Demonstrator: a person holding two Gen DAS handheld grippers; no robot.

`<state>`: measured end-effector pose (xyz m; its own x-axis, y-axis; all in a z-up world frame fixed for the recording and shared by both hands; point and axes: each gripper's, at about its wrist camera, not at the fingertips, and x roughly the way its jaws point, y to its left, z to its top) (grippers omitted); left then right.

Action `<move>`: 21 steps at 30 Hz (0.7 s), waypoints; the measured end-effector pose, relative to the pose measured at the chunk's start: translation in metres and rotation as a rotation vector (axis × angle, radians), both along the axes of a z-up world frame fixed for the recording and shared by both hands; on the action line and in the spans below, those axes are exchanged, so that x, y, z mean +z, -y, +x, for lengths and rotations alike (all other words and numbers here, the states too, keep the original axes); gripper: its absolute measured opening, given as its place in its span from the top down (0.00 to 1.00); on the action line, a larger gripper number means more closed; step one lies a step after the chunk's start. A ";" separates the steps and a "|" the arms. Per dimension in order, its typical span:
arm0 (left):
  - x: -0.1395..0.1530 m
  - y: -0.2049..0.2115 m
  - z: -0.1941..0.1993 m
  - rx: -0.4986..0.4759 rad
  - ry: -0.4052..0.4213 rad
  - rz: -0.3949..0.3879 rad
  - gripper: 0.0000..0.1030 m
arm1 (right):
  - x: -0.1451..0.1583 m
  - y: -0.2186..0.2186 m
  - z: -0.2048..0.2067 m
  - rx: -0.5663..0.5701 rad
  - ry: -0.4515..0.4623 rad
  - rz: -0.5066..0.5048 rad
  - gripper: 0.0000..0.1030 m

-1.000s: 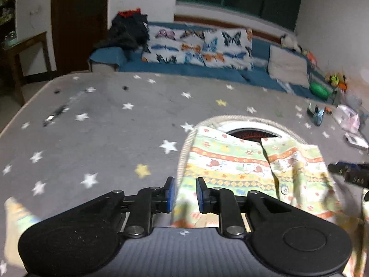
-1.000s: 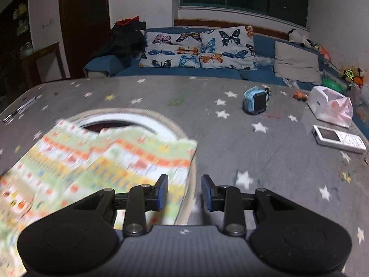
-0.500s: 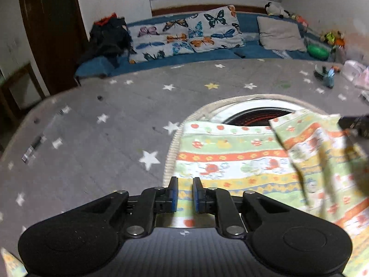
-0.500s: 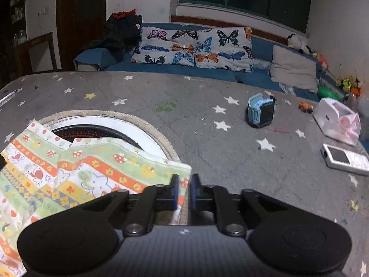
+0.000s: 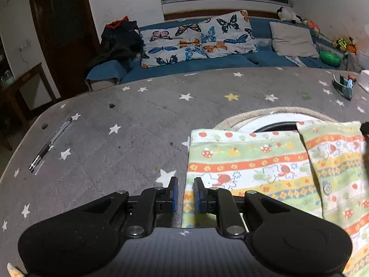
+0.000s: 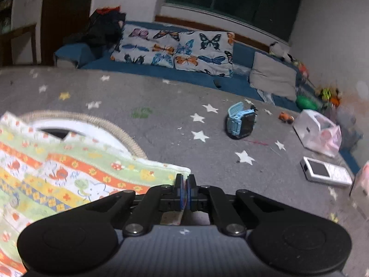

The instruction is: Fold clothes

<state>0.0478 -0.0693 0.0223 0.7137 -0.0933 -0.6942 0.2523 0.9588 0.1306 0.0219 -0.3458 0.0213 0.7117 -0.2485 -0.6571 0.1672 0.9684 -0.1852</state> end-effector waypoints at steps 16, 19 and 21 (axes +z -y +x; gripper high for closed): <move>0.012 0.000 -0.047 -0.039 0.037 -0.038 0.83 | 0.020 -0.048 -0.112 0.327 -0.060 0.114 0.78; 0.008 0.003 -0.067 -0.075 0.040 -0.021 0.83 | 0.017 -0.057 -0.138 0.365 -0.067 0.090 0.78; 0.004 0.004 -0.076 -0.087 0.049 0.005 0.83 | 0.015 -0.059 -0.154 0.360 -0.062 0.065 0.78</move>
<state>-0.0284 -0.0734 0.0262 0.7363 -0.1532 -0.6591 0.3277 0.9329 0.1492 -0.1324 -0.2867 0.0363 0.7044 0.0545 -0.7078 -0.1960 0.9732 -0.1202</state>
